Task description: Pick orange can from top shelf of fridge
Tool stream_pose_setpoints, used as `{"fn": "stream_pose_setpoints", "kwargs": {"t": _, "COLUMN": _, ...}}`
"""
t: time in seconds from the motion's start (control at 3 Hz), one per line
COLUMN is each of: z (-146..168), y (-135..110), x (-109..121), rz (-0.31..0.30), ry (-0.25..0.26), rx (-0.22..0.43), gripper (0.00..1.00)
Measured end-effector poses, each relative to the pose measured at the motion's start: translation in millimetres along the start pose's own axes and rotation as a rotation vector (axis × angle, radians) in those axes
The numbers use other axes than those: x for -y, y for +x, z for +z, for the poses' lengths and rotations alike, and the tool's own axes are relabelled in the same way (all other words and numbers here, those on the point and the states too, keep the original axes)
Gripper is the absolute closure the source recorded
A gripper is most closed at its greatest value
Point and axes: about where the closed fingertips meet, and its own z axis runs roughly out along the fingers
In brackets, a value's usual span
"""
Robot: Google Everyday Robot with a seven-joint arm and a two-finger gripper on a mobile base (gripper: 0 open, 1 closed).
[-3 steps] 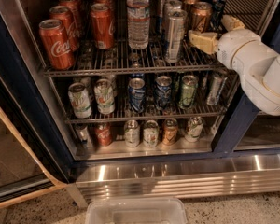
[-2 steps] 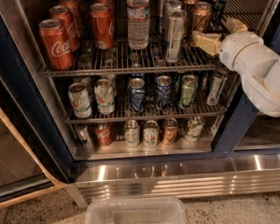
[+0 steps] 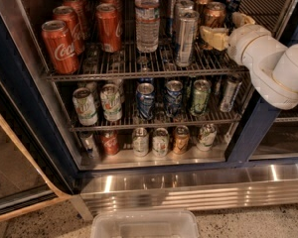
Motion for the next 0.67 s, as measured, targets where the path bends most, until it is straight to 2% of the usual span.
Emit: {"fn": "stream_pose_setpoints", "kwargs": {"t": 0.67, "z": 12.9, "y": 3.0, "x": -0.5, "rz": 0.018, "ry": -0.015, "rx": 0.004, "gripper": 0.36}}
